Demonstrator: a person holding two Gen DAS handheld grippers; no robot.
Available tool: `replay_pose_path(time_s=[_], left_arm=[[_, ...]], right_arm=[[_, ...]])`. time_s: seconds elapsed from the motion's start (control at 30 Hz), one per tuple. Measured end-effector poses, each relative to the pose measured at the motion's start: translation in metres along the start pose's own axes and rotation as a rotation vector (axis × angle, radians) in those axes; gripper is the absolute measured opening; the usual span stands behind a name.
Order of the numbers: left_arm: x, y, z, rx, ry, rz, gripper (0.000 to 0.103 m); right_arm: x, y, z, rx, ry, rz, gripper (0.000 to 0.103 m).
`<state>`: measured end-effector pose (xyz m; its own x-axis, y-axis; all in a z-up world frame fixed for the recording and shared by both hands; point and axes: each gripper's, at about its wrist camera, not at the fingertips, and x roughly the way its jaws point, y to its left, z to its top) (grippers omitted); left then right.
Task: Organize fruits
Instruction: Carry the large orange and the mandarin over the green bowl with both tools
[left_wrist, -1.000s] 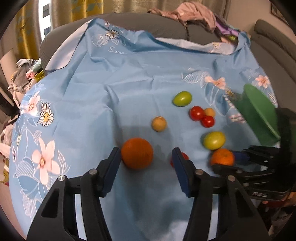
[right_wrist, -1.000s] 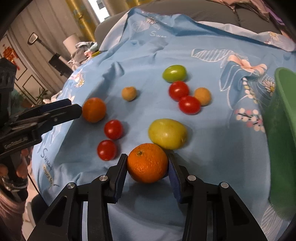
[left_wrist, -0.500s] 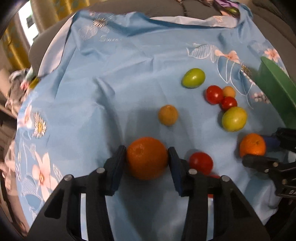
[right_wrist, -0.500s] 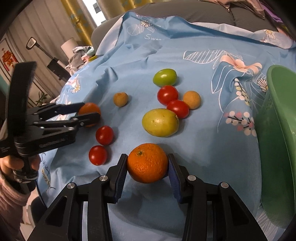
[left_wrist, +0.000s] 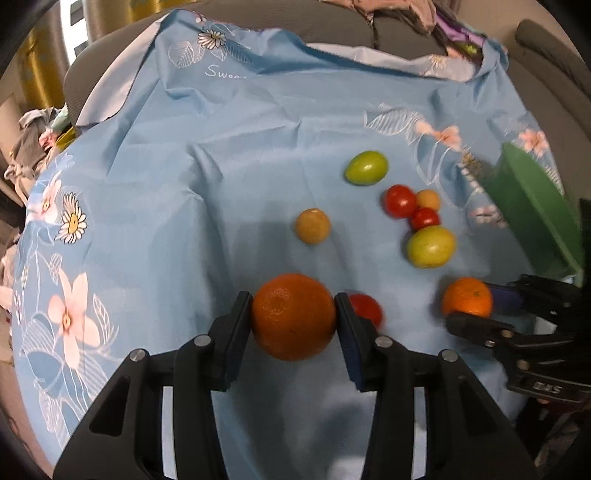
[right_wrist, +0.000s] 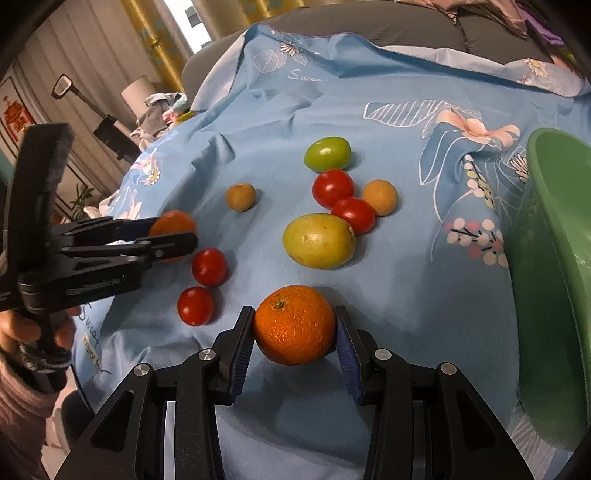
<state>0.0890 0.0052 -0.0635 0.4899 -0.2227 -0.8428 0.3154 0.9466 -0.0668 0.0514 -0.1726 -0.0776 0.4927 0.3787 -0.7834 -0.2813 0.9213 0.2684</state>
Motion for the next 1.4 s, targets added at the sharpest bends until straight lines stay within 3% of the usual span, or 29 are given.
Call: replay_pose_path(time_s=[0.27, 0.7, 1.03, 1.4], left_arm=[[-0.041, -0.023, -0.015, 0.0, -0.041, -0.059, 0.045], [-0.069, -0.045, -0.026, 0.034, -0.058, -0.097, 0.045], [-0.084, -0.083, -0.012, 0.125, -0.094, -0.143, 0.045], [-0.08, -0.152, 0.018, 0.266, -0.117, -0.216, 0.045]], right_arm=[[-0.028, 0.008, -0.001, -0.021, -0.058, -0.021, 0.044], [-0.073, 0.011, -0.006, -0.02, -0.161, -0.061, 0.044], [-0.107, -0.006, -0.011, 0.021, -0.246, -0.114, 0.044], [-0.141, -0.041, -0.02, 0.101, -0.331, -0.187, 0.044]])
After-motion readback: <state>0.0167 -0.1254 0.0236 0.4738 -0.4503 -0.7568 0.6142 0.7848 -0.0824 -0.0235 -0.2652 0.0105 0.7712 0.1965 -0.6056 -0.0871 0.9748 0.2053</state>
